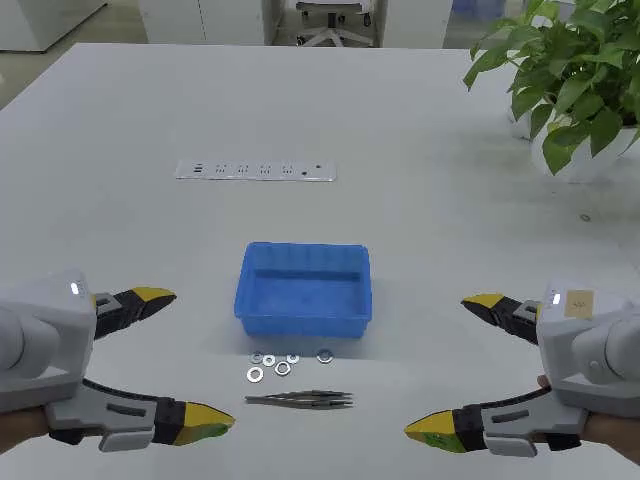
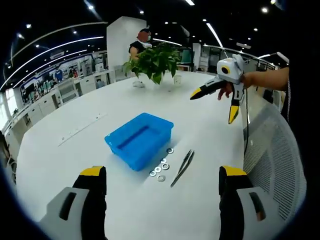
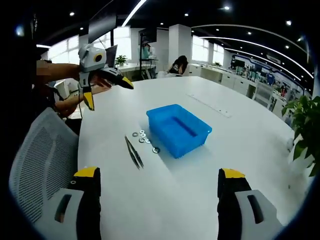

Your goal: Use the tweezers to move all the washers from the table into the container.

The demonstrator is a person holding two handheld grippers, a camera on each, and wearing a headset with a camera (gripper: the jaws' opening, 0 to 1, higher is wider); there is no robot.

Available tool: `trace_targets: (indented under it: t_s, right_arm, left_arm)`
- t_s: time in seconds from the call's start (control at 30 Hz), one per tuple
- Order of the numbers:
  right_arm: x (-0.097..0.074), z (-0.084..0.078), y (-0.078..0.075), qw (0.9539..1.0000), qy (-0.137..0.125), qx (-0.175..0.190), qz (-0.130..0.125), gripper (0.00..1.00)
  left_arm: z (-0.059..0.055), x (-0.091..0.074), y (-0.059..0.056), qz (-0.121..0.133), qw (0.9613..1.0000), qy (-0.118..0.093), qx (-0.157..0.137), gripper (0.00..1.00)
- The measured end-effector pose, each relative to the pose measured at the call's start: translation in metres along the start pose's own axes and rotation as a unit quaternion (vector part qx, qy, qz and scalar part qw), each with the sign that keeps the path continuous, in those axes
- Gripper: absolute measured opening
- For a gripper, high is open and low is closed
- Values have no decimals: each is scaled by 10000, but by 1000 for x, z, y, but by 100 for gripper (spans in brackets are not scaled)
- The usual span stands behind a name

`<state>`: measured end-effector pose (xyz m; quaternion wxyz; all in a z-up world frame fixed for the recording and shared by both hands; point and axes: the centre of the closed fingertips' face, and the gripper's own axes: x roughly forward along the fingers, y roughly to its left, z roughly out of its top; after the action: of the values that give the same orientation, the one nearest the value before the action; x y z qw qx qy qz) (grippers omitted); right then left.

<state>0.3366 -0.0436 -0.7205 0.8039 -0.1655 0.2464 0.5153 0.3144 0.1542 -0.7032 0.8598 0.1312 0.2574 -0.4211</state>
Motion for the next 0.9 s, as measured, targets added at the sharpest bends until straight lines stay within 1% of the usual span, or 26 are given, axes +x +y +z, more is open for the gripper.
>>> trace_targets:
  t_s: [0.17, 0.6, 0.9]
  right_arm:
    - [1, 0, 0, 10000, 8, -7, 12, 99]
    - [0, 0, 0, 10000, -8, -9, 0, 99]
    - [0, 2, -1, 10000, -32, -47, -21, 99]
  left_arm:
    - [-2, 1, -1, -16, 10000, 49, 33, 99]
    - [-2, 0, -1, -11, 9999, 57, 86, 99]
    - [-3, 0, -4, -40, 9999, 79, 105, 99]
